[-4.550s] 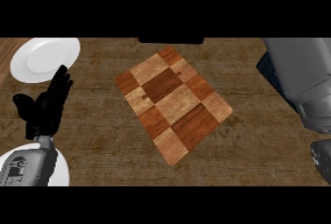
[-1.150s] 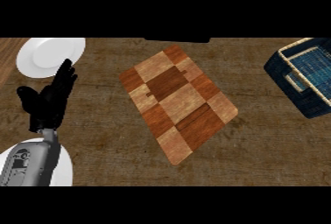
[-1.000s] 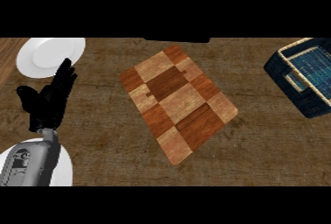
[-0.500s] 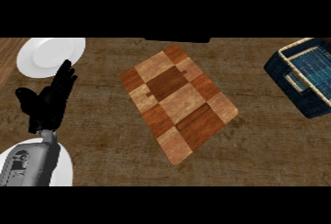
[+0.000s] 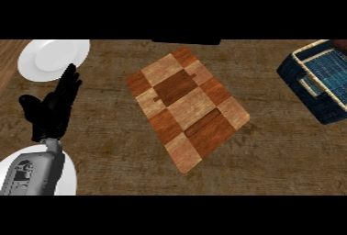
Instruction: Pick the sweet potato from the cutting board and place it in the basket
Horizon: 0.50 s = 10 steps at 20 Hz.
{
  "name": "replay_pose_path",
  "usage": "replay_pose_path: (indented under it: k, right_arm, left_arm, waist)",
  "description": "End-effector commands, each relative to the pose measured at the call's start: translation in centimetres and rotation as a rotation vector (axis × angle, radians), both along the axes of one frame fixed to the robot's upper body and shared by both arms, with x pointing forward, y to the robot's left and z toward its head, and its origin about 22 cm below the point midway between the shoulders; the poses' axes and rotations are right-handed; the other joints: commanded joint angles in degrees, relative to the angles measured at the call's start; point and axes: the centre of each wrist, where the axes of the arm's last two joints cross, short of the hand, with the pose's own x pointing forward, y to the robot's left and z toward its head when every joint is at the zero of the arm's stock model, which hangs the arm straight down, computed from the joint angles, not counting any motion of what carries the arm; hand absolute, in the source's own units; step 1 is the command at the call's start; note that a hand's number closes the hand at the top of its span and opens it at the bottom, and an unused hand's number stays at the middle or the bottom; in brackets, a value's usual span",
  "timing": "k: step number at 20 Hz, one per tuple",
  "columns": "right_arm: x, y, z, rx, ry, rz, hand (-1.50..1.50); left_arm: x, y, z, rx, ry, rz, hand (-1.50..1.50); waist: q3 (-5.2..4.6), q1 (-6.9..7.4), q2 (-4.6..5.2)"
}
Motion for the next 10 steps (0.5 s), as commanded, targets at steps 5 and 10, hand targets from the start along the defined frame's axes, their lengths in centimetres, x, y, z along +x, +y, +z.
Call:
replay_pose_path:
  k: [5, 10]
  right_arm:
    - [-0.4, -0.4, -1.3, 0.108, 0.029, -0.077, 1.50]
    - [-0.3, -0.5, -0.1, 0.133, 0.075, -0.160, 1.50]
  left_arm:
    - [0.5, 1.3, 0.8, -0.007, 0.002, -0.001, 0.00]
    - [-0.2, 1.0, -0.2, 0.002, -0.006, 0.004, 0.00]
  waist:
    - [0.00, -0.06, 0.15]
    - [-0.04, -0.23, -0.09]
